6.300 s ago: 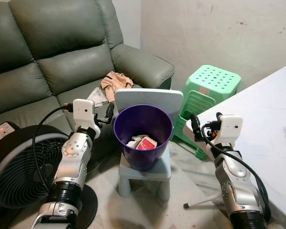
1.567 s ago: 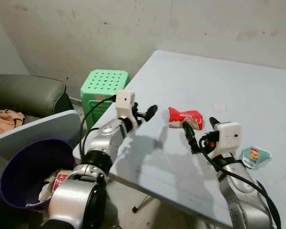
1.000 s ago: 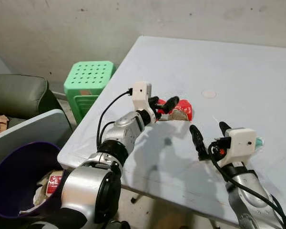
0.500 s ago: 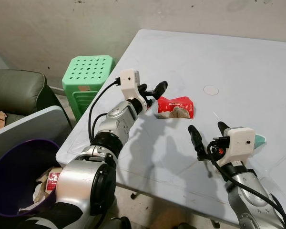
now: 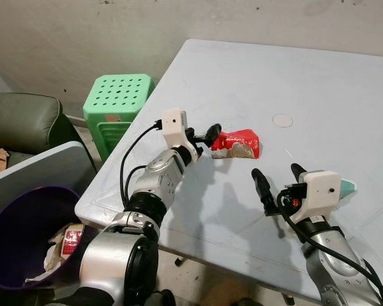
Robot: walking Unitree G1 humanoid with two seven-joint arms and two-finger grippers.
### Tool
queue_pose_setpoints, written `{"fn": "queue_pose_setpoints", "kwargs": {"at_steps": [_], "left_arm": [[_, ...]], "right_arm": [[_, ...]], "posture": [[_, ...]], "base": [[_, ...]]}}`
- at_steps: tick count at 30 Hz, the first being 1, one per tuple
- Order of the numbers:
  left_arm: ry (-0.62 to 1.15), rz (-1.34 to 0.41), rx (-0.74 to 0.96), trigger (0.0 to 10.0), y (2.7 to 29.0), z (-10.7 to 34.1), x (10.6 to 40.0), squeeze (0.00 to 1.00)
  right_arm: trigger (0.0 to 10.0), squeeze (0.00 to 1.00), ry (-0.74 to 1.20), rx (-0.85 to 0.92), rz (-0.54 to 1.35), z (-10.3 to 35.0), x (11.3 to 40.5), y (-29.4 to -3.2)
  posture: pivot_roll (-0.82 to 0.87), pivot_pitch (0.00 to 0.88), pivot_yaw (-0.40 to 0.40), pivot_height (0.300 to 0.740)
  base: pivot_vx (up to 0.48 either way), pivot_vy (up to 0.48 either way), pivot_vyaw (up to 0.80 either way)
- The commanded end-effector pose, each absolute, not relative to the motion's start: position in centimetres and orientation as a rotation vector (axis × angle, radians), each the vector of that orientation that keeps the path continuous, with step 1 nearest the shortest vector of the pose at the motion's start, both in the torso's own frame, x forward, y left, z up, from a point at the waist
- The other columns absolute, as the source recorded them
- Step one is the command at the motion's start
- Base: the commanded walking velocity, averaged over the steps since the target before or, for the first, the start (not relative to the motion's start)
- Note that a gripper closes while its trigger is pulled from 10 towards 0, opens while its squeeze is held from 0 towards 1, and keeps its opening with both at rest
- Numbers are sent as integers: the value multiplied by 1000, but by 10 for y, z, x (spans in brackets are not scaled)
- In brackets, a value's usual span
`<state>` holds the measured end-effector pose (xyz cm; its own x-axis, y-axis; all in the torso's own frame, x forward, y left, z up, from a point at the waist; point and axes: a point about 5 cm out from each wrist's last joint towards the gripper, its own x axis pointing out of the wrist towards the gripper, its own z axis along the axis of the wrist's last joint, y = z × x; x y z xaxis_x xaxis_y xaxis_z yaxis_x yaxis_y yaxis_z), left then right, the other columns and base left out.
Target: Picking trash to rubbish bin
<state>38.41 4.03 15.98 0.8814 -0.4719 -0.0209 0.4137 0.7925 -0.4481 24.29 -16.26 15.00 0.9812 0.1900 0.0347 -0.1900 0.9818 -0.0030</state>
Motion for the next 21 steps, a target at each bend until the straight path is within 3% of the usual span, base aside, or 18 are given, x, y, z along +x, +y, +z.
{"fn": "queue_pose_setpoints", "kwargs": {"at_steps": [1, 21], "left_arm": [[155, -474, -456, 10000, 38, 154, 380, 0], [244, -505, -538, 10000, 15, 152, 371, 0]], "right_arm": [[10000, 0, -22, 0, 218, 149, 244, -159], [10000, 0, -35, -10, 192, 152, 243, -162]], "posture": [[-157, 132, 61, 715], [-209, 141, 88, 715]], "base": [[0, 0, 0], [0, 0, 0]]}}
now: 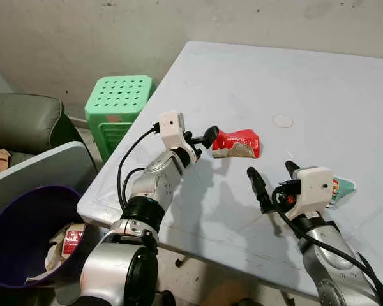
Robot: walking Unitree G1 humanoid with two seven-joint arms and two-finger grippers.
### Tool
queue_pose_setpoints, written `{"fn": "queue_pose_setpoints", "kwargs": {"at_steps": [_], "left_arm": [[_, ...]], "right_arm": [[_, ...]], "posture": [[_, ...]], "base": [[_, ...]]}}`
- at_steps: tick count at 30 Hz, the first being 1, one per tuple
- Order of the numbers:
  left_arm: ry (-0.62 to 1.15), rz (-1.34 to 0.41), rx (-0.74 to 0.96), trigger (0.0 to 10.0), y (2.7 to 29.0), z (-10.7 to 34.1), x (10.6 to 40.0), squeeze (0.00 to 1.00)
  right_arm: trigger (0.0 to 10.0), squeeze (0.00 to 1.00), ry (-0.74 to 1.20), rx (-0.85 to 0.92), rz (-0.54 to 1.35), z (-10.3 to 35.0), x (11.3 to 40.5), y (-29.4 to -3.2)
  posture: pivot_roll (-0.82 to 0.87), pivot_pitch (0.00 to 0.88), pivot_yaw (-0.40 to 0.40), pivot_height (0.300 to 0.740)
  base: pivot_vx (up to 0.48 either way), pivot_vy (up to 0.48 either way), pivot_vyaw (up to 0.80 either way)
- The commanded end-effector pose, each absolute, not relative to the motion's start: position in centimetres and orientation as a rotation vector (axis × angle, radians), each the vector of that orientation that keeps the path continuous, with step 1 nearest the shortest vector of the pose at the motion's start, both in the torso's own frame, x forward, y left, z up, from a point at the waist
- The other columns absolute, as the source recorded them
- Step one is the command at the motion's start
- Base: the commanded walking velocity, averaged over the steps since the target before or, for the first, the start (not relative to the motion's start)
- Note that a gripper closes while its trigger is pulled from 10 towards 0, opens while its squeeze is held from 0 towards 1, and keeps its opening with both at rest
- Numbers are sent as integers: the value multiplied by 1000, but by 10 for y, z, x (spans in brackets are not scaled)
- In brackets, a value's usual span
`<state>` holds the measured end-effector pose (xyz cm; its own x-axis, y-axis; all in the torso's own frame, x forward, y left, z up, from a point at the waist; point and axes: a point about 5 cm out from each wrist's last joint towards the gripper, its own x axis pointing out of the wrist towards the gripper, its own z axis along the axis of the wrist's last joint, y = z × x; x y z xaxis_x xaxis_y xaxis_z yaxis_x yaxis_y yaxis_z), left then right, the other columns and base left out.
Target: Picking trash to rubbish bin
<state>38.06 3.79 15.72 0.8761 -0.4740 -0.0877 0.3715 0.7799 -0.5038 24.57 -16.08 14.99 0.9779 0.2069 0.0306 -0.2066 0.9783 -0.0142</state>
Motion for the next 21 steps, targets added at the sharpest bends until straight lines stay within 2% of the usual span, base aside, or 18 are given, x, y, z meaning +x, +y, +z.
{"fn": "queue_pose_setpoints", "kwargs": {"at_steps": [1, 20, 21], "left_arm": [[254, -516, -545, 10000, 12, 152, 369, 0], [320, -704, -555, 10000, -37, 156, 354, 0], [314, -715, -559, 3922, -38, 157, 354, 0]], "right_arm": [[10000, 0, -34, -11, 188, 152, 243, -162], [10000, 0, -30, -13, 128, 151, 233, -166], [10000, 0, -29, -15, 125, 151, 233, -166]], "posture": [[-219, 144, 95, 715], [-272, 170, 129, 715], [-273, 170, 130, 715]], "base": [[0, 0, 0], [0, 0, 0], [0, 0, 0]]}}
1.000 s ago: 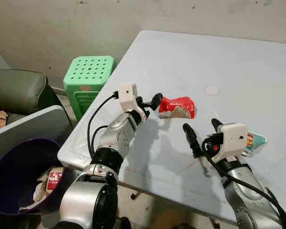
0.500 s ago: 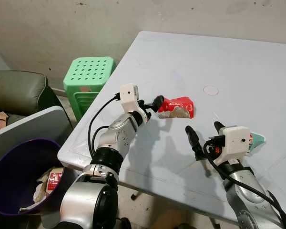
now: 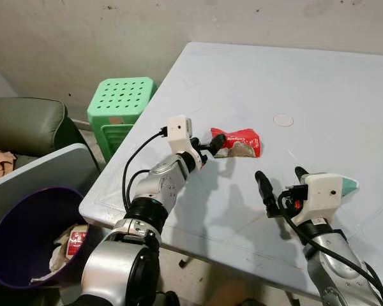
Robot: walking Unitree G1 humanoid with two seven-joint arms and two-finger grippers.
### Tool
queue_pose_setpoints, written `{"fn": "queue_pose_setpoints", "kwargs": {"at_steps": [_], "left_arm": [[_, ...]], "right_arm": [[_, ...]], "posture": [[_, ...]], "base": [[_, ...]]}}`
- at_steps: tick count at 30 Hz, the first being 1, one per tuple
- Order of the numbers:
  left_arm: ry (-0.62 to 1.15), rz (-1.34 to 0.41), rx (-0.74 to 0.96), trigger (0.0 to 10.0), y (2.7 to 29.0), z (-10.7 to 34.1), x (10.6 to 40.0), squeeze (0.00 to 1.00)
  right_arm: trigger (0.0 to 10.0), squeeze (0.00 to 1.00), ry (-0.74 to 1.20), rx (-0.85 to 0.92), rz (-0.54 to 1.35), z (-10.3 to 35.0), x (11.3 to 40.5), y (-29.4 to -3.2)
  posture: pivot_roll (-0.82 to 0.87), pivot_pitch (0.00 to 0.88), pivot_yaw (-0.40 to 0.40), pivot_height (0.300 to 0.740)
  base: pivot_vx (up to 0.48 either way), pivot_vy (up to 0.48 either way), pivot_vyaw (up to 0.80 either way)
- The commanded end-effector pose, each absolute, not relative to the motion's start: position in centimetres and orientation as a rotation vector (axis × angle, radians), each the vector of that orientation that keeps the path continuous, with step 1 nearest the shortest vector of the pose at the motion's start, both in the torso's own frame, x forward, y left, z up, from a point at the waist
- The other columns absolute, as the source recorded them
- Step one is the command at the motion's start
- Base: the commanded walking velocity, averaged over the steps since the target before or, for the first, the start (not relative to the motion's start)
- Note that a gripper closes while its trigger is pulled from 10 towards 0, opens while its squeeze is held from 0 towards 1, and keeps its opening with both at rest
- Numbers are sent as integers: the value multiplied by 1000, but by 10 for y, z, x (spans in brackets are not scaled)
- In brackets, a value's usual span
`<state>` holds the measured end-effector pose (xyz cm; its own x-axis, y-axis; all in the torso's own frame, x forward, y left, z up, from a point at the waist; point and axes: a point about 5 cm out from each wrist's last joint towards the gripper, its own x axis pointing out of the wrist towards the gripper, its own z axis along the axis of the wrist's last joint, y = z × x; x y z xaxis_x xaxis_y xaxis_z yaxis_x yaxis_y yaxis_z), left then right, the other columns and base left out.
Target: Picking trash to rubbish bin
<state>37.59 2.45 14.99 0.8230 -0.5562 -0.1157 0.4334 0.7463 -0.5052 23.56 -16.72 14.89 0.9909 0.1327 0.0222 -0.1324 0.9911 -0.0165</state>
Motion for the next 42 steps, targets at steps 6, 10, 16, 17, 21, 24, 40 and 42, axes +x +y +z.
{"fn": "queue_pose_setpoints", "kwargs": {"at_steps": [6, 10, 16, 17, 21, 24, 40, 42], "left_arm": [[306, -780, -564, 0, -42, 161, 353, 0], [287, -831, -553, 0, -46, 167, 352, 0], [267, -856, -548, 0, -46, 172, 354, 0], [264, -859, -545, 0, -46, 173, 354, 0], [247, -877, -536, 0, -44, 176, 355, 0], [243, -883, -538, 0, -43, 176, 355, 0], [250, -894, -529, 0, -44, 175, 354, 0], [249, -894, -530, 0, -44, 175, 354, 0]], "right_arm": [[10000, 0, -25, -9, 120, 150, 231, -164], [10000, 0, -22, -6, 123, 149, 232, -162], [10000, 0, -18, -5, 130, 147, 232, -160], [10000, 0, -19, -5, 132, 147, 233, -160], [10000, 0, -19, -8, 143, 146, 235, -158], [10000, 0, -20, -8, 148, 146, 236, -157], [10000, 0, -22, -10, 160, 147, 237, -156], [10000, 0, -21, -8, 159, 146, 236, -156]], "posture": [[-274, 173, 134, 715], [-265, 171, 137, 715], [-250, 166, 133, 715], [-250, 166, 133, 715], [-238, 159, 128, 715], [-232, 153, 124, 715], [-229, 153, 119, 715], [-228, 153, 119, 715]], "base": [[0, 0, 0], [0, 0, 0], [0, 0, 0], [0, 0, 0], [0, 0, 0], [0, 0, 0], [0, 0, 0], [0, 0, 0]]}}
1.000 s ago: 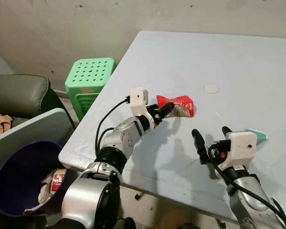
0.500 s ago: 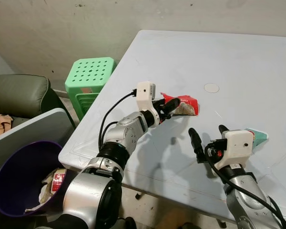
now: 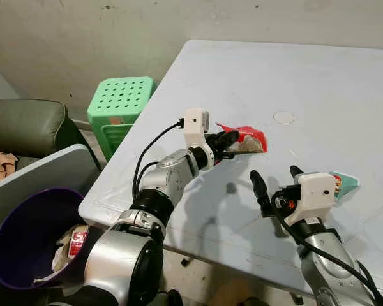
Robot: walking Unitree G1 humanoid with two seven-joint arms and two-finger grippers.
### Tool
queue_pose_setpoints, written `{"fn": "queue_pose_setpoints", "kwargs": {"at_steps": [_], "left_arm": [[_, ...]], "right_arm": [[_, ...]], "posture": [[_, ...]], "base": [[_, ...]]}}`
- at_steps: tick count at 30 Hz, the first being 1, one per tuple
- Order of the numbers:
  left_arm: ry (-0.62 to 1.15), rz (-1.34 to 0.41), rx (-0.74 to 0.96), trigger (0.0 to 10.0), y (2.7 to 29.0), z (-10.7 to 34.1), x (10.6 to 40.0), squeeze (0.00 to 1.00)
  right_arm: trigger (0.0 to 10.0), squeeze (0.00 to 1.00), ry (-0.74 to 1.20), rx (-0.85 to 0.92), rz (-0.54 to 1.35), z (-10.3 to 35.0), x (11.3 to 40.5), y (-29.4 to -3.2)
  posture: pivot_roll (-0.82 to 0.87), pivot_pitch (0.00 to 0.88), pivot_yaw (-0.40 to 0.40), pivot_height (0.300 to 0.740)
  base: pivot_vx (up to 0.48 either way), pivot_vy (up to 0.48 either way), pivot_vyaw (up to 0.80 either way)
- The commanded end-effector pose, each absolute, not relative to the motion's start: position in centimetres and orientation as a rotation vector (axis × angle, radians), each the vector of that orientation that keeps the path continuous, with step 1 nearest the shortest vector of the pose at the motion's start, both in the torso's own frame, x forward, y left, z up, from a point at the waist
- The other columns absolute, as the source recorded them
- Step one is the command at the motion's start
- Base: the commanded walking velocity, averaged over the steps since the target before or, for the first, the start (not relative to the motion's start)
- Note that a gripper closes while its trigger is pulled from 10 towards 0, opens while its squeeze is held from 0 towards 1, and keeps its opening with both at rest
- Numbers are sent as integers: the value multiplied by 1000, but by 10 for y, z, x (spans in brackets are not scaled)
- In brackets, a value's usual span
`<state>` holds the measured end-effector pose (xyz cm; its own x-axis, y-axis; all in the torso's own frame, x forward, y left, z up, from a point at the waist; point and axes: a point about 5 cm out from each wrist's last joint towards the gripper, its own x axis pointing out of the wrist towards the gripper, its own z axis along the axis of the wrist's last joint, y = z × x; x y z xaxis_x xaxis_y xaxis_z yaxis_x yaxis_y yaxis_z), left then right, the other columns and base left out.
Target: Picking trash to rubbish bin
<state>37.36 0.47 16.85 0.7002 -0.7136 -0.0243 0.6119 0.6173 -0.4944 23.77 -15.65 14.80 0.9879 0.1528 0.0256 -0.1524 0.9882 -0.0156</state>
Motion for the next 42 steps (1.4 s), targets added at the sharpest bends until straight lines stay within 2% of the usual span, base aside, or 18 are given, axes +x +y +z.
{"fn": "queue_pose_setpoints", "kwargs": {"at_steps": [1, 8, 13, 14, 19, 22, 24, 27, 28, 29, 30, 31, 34, 42], "left_arm": [[250, -893, -530, 0, -44, 175, 354, 0], [232, -890, -537, 0, -41, 178, 356, 0], [213, -850, -513, 0, -29, 175, 361, 0], [201, -810, -524, 0, -17, 174, 365, 0], [173, -751, -510, 0, -1, 174, 370, 0], [108, -671, -486, 0, 28, 180, 378, 0], [102, -648, -472, 0, 35, 180, 380, 0], [35, -565, -450, 0, 63, 186, 383, 0], [14, -540, -446, 2196, 72, 188, 384, 0], [-10, -498, -431, 9176, 84, 191, 384, 0], [-10, -498, -431, 9176, 84, 191, 384, 0], [-47, -441, -424, 10000, 100, 195, 384, 0], [-161, -332, -380, 10000, 132, 207, 378, 0], [-293, -245, -226, 10000, 150, 220, 355, 0]], "right_arm": [[10000, 0, -22, -8, 159, 147, 236, -156], [10000, 0, -26, -7, 156, 147, 238, -156], [10000, 0, -33, -4, 161, 147, 241, -154], [10000, 0, -38, -3, 170, 148, 243, -153], [10000, 0, -50, -10, 184, 149, 248, -152], [10000, 0, -71, -15, 210, 152, 258, -148], [10000, 0, -76, -16, 213, 152, 260, -148], [10000, 0, -101, -23, 206, 154, 266, -148], [10000, 0, -109, -24, 201, 155, 268, -148], [10000, 0, -116, -22, 193, 155, 271, -150], [10000, 0, -116, -22, 193, 155, 271, -150], [10000, 0, -125, -9, 177, 156, 276, -151], [10000, 0, -153, 12, 151, 159, 287, -153], [10000, 0, -181, 29, 183, 161, 299, -147]], "posture": [[-228, 154, 119, 715], [-220, 151, 117, 715], [-202, 140, 108, 715], [-189, 132, 102, 715], [-165, 119, 88, 715], [-132, 102, 74, 715], [-119, 92, 69, 715], [-96, 82, 58, 715], [-88, 78, 56, 715], [-63, 66, 48, 715], [-63, 66, 48, 715], [-44, 57, 41, 715], [-19, 44, 32, 715], [60, 20, -9, 715]], "base": [[0, 0, 0], [0, 0, 0], [0, 0, 0], [0, 0, 0], [0, 0, 0], [0, 0, 0], [0, 0, 0], [0, 0, 0], [0, 0, 0], [0, 0, 0], [0, 0, 0], [0, 0, 0], [0, 0, 0], [0, 0, 0]]}}
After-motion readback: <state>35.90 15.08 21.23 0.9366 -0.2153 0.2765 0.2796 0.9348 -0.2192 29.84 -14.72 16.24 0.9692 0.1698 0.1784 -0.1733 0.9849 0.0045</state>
